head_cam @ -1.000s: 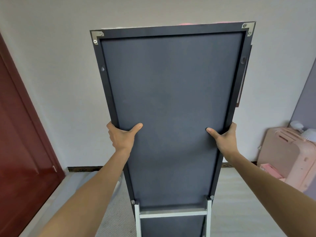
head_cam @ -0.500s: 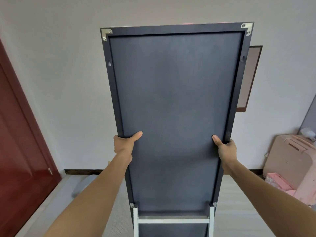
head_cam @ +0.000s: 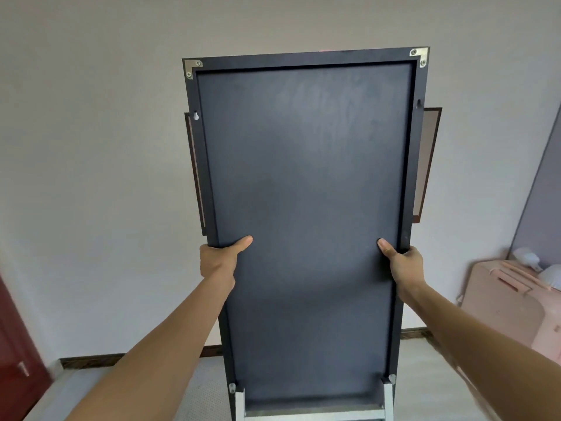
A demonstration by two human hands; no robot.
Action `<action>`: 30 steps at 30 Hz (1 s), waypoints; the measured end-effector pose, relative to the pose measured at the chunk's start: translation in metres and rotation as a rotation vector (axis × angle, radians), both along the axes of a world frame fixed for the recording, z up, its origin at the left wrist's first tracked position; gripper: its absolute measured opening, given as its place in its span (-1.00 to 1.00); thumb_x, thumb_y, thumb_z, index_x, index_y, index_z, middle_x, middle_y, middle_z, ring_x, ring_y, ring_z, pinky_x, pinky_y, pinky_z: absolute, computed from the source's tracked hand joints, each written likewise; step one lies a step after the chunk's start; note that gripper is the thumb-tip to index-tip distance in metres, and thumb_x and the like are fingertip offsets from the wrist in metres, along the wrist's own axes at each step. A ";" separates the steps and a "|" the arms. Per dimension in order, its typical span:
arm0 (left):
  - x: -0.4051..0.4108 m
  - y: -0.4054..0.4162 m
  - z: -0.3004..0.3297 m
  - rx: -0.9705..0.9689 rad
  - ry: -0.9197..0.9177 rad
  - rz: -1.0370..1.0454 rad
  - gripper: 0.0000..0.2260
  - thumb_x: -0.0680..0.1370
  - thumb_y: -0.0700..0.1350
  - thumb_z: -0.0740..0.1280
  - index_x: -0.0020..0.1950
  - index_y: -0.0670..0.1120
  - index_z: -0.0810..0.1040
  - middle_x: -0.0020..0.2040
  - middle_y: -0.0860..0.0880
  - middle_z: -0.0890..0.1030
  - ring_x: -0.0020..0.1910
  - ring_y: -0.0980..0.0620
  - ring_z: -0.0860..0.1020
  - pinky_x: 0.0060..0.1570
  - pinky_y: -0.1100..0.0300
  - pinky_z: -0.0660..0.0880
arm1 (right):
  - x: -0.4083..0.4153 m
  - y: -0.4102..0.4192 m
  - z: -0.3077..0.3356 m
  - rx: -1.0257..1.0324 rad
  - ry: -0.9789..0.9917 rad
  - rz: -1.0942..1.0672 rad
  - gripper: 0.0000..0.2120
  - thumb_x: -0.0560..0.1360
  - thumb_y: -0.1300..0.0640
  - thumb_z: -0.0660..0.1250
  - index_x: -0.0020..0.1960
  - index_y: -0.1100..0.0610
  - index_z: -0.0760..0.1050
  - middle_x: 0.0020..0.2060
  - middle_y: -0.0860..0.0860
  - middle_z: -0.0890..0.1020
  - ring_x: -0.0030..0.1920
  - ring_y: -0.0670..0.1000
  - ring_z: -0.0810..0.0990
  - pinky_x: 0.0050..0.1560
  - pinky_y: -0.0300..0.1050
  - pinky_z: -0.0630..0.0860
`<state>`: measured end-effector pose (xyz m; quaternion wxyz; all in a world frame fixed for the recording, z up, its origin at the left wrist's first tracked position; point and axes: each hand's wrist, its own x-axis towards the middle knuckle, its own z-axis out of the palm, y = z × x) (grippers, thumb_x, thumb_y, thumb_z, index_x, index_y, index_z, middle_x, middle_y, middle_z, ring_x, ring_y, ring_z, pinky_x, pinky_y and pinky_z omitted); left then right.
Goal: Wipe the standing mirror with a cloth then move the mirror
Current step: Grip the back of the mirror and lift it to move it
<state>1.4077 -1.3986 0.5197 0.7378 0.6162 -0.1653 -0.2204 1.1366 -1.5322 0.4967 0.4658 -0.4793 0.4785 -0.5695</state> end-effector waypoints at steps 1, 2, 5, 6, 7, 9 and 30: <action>0.001 -0.009 0.004 -0.002 -0.012 0.003 -0.43 0.29 -0.11 0.58 0.20 -0.20 0.42 0.09 -0.06 0.53 0.04 -0.09 0.49 0.08 0.08 0.47 | 0.001 -0.010 0.003 -0.010 -0.002 -0.003 -0.55 0.43 0.03 0.41 0.18 0.29 0.41 0.10 0.17 0.55 0.11 0.20 0.53 0.18 0.09 0.48; 0.001 -0.025 0.007 -0.011 -0.015 0.002 -0.42 0.29 -0.11 0.58 0.21 -0.20 0.43 0.12 -0.07 0.53 0.08 -0.11 0.50 0.13 0.04 0.48 | 0.000 -0.024 0.007 -0.019 -0.009 -0.005 -0.55 0.43 0.03 0.41 0.17 0.29 0.41 0.09 0.17 0.55 0.10 0.20 0.53 0.18 0.09 0.48; 0.004 -0.059 0.013 -0.030 -0.023 -0.006 -0.38 0.27 -0.10 0.59 0.24 -0.19 0.42 0.19 -0.10 0.53 0.15 -0.15 0.50 0.19 -0.06 0.47 | 0.002 -0.056 0.014 -0.027 -0.019 -0.001 -0.55 0.43 0.01 0.41 0.16 0.28 0.41 0.06 0.14 0.55 0.08 0.18 0.53 0.19 0.10 0.48; 0.006 -0.074 0.016 -0.040 -0.018 -0.004 -0.37 0.27 -0.10 0.59 0.25 -0.19 0.41 0.19 -0.10 0.53 0.16 -0.16 0.49 0.20 -0.07 0.46 | 0.002 -0.072 0.017 -0.034 -0.020 0.007 -0.53 0.42 -0.01 0.42 0.16 0.27 0.42 0.07 0.13 0.56 0.08 0.18 0.54 0.21 0.12 0.48; 0.007 -0.085 0.017 -0.045 -0.015 0.003 -0.36 0.26 -0.09 0.60 0.24 -0.19 0.41 0.19 -0.10 0.53 0.16 -0.16 0.49 0.20 -0.07 0.46 | 0.003 -0.084 0.018 -0.045 -0.021 0.017 -0.52 0.41 -0.03 0.42 0.17 0.26 0.43 0.09 0.14 0.57 0.09 0.19 0.55 0.22 0.14 0.48; 0.010 -0.106 0.019 -0.057 -0.014 0.012 -0.36 0.25 -0.09 0.60 0.23 -0.18 0.42 0.19 -0.10 0.53 0.16 -0.15 0.50 0.20 -0.07 0.46 | 0.007 -0.108 0.021 -0.051 -0.025 0.032 -0.52 0.40 -0.03 0.43 0.17 0.24 0.43 0.10 0.15 0.58 0.10 0.19 0.55 0.23 0.16 0.48; 0.107 -0.343 0.012 -0.058 -0.016 -0.006 -0.42 0.25 -0.05 0.60 0.17 -0.17 0.48 0.08 -0.05 0.58 0.02 -0.10 0.55 0.05 0.00 0.54 | 0.105 -0.339 0.018 -0.103 -0.052 0.036 -0.58 0.46 0.09 0.39 0.24 0.24 0.41 0.13 0.11 0.57 0.12 0.14 0.55 0.23 0.07 0.48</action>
